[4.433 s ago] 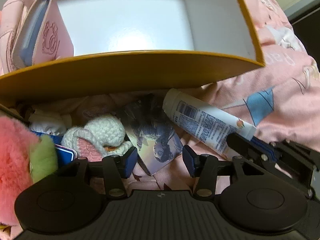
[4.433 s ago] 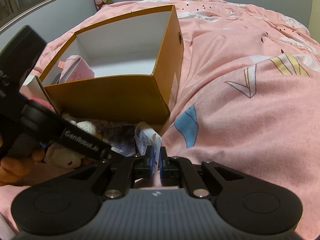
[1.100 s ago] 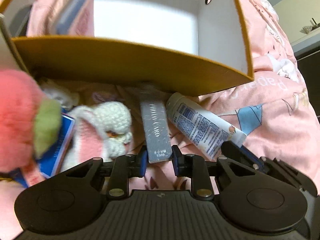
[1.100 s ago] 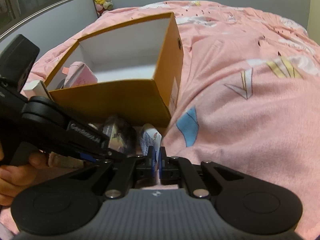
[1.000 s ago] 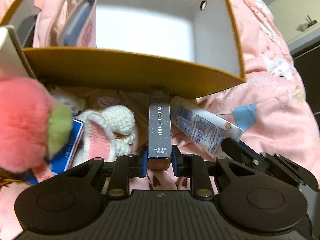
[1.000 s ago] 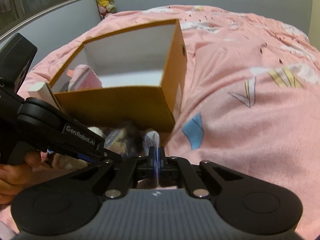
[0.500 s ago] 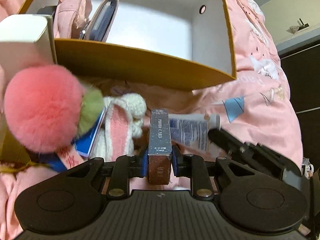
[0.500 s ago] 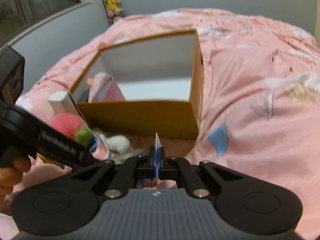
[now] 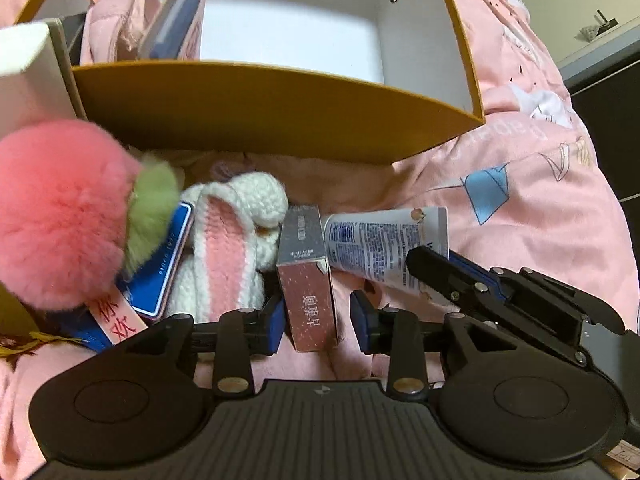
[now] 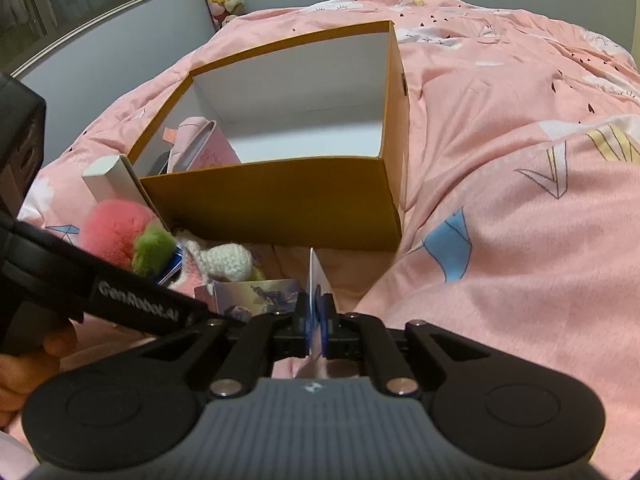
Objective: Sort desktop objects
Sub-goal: 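Lift the photo card box with the left gripper while the right gripper carries the lotion tube toward the box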
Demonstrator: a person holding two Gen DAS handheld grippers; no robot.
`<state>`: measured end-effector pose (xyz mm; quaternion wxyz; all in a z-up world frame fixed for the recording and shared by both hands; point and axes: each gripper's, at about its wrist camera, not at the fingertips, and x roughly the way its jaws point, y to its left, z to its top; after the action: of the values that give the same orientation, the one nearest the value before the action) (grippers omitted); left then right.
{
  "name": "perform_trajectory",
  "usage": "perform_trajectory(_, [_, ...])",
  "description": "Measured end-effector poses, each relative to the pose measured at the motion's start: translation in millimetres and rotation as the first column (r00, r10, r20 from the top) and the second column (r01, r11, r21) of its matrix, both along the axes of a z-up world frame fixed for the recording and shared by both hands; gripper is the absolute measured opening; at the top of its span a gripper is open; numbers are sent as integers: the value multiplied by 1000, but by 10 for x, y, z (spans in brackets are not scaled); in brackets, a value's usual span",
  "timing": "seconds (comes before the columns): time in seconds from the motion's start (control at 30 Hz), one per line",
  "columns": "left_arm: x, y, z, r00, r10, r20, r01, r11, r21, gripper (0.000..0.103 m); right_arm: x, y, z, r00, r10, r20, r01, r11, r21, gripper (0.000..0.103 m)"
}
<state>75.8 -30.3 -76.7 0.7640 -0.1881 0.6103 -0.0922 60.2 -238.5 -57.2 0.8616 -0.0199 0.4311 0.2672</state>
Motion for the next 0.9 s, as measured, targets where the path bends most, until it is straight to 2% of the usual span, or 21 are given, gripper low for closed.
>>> perform_trajectory(0.1, [-24, -9, 23, 1000, -3, 22, 2, 1000, 23, 29, 0, 0, 1, 1000, 0, 2, 0, 1000, -1, 5])
perform_trajectory(0.37, [-115, -26, 325, 989, -31, 144, 19, 996, 86, 26, -27, -10, 146, 998, 10, 58, -12, 1000, 22, 3])
perform_trajectory(0.67, [-174, 131, 851, 971, -29, 237, 21, 999, 36, 26, -2, -24, 689, 985, 37, 167, -54, 994, 97, 2])
perform_trajectory(0.9, [-94, 328, 1226, 952, 0, 305, -1, 1000, 4, 26, 47, -3, 1143, 958, 51, 283, -96, 984, 149, 2])
